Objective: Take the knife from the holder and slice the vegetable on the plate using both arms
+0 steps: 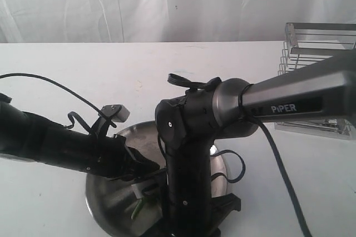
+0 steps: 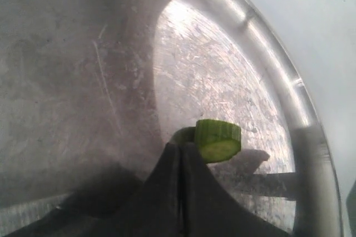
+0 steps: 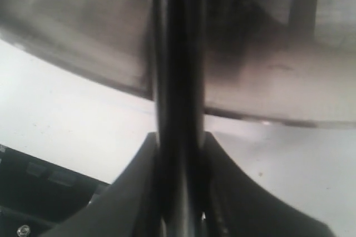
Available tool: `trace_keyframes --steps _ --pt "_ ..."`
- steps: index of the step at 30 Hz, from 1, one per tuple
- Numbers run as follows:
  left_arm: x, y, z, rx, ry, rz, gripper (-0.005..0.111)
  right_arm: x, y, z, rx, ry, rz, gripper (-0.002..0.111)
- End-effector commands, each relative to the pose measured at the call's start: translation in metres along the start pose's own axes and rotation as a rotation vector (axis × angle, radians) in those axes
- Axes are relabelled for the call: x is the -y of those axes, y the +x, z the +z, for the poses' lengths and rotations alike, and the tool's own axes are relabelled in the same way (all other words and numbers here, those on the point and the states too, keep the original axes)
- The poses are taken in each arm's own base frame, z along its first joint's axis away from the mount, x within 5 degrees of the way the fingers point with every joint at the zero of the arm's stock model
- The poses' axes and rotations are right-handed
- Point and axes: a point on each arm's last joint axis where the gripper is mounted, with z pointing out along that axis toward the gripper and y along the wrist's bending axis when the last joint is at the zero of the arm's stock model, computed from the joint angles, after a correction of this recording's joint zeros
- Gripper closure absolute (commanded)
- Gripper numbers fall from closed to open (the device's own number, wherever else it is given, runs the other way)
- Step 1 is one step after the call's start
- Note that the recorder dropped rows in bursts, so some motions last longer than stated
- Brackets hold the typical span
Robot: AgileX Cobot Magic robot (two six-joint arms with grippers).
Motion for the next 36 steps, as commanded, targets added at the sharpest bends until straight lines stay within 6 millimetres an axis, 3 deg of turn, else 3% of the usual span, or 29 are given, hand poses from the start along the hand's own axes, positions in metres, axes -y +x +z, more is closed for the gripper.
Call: trace_keyframes --steps 1,7,22,29,32,36 --pt "-0.008 0.021 0.006 -0.064 -0.059 -0.049 0.107 0.000 -0.012 -0.002 0.114 -0.024 0.012 0.108" --pt "-0.012 0.035 0.004 -0.105 -0.109 -0.090 0.107 0.001 -0.016 0.003 0.123 -0.019 0.014 0.108" --pt "-0.010 0.034 0.004 -0.099 -0.086 -0.091 0.107 0.002 0.007 0.022 -0.013 0.004 0.018 0.108" --pt "-0.009 0.034 0.004 -0.096 -0.072 -0.092 0.107 -0.005 0.006 0.026 0.053 0.011 -0.006 0.108" --pt "-0.005 0.027 0.005 -0.070 -0.028 -0.081 0.107 -0.001 0.002 0.024 0.084 0.010 0.001 0.108" --pt "0.012 -0.001 -0.001 0.027 0.084 -0.017 0.107 0.002 -0.003 0.016 0.101 0.004 0.005 0.108"
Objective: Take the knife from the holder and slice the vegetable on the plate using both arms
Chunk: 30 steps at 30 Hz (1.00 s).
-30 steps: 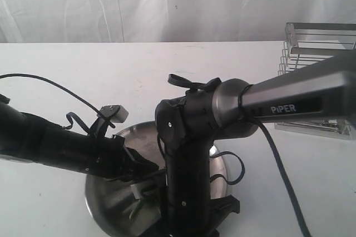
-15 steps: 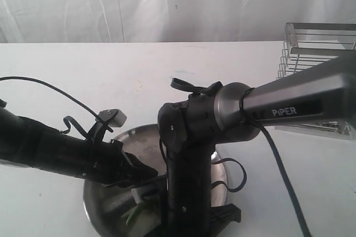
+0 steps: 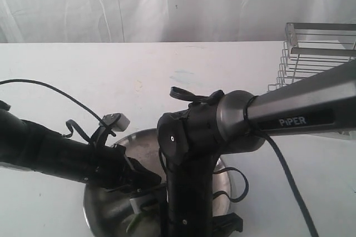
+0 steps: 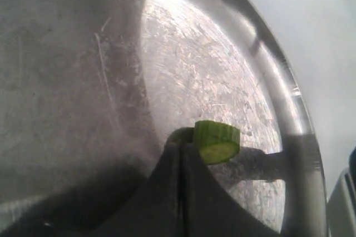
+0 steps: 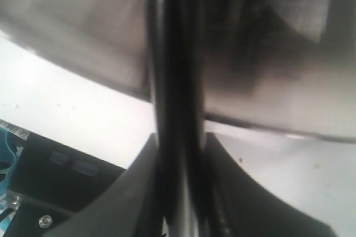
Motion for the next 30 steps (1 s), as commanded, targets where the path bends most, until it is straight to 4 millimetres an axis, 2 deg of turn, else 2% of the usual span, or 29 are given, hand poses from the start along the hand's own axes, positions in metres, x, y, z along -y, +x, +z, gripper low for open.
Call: trace_keyframes --steps 1,4,7,14,19,26,30 --pt "0.009 -0.016 -0.003 0.057 0.022 0.028 0.107 0.010 -0.020 -0.004 0.135 0.033 -0.012 0.108" --pt "0.013 -0.032 -0.017 0.108 -0.045 0.072 0.107 0.010 -0.026 -0.013 0.171 0.022 -0.017 0.108" --pt "0.009 -0.043 -0.036 0.165 -0.132 0.034 0.107 0.011 -0.032 -0.018 0.214 0.027 -0.037 0.108" --pt "0.007 -0.054 -0.072 0.277 -0.180 -0.033 0.107 0.021 -0.049 -0.012 0.229 0.031 -0.017 0.108" --pt "0.011 -0.050 -0.078 0.286 -0.182 -0.024 0.107 0.019 -0.049 -0.016 0.198 0.031 -0.029 0.108" --pt "0.018 -0.053 -0.082 0.305 -0.151 0.001 0.107 0.020 -0.030 -0.052 0.266 0.128 -0.054 0.108" --pt "0.028 -0.055 -0.090 0.331 -0.149 0.029 0.107 0.024 -0.026 -0.052 0.220 0.170 -0.035 0.108"
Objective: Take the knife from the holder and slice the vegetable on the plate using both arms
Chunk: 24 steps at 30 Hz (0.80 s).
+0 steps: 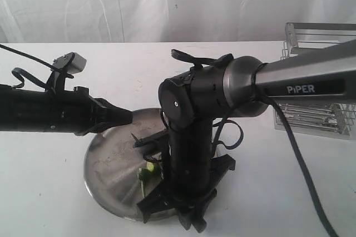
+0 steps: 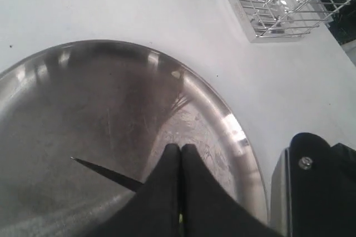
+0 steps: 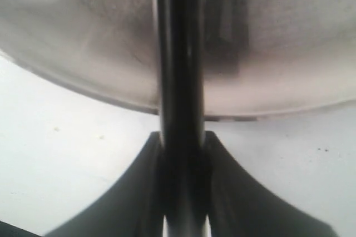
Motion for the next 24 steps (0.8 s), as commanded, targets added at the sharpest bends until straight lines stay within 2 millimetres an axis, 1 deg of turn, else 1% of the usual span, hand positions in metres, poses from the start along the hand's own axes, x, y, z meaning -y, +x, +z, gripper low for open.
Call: trace_keyframes --steps 1,6,10,14,20,24 --pt "0.008 -0.005 -0.008 0.040 0.020 0.009 0.107 0.004 0.003 -0.004 -0.018 0.025 0.019 0.108" --pt "0.017 -0.003 -0.008 0.021 0.094 0.042 0.107 0.004 0.007 -0.004 -0.052 0.026 0.023 0.108" --pt "0.017 0.002 -0.003 -0.017 0.065 0.065 0.107 0.002 0.007 -0.004 -0.054 0.019 0.032 0.108" --pt "0.016 0.007 -0.001 -0.033 0.063 0.056 0.107 0.002 0.005 -0.003 -0.035 0.014 0.036 0.108" --pt "0.013 0.019 -0.002 -0.049 0.042 0.019 0.107 0.000 0.006 -0.012 0.001 -0.005 0.040 0.108" --pt "0.012 0.019 -0.002 -0.048 0.031 0.025 0.107 -0.004 0.011 -0.015 -0.022 -0.025 0.043 0.108"
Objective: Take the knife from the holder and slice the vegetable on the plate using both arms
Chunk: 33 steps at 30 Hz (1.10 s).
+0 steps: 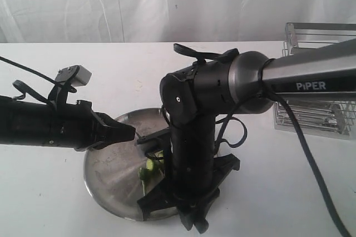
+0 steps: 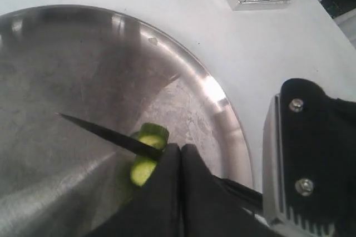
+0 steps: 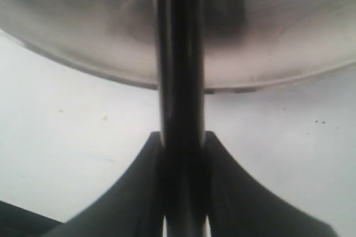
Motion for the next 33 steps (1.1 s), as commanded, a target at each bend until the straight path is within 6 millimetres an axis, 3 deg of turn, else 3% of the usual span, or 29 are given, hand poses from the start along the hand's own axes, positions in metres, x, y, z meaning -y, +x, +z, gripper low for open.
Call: trace_keyframes --steps 1,9,19,33 --pt "0.001 0.000 0.000 0.018 0.003 -0.006 0.107 -0.006 0.006 -0.005 -0.012 -0.021 -0.002 0.108" --pt "0.001 0.000 0.000 0.018 0.005 -0.003 0.107 -0.023 0.010 -0.003 0.001 -0.007 -0.058 0.108" --pt "0.002 0.000 0.000 0.019 0.009 -0.003 0.107 -0.017 0.009 -0.002 0.009 0.052 -0.049 0.108" --pt "0.002 0.000 0.000 0.019 0.012 -0.003 0.107 -0.009 0.018 0.021 0.006 0.074 -0.048 0.108"
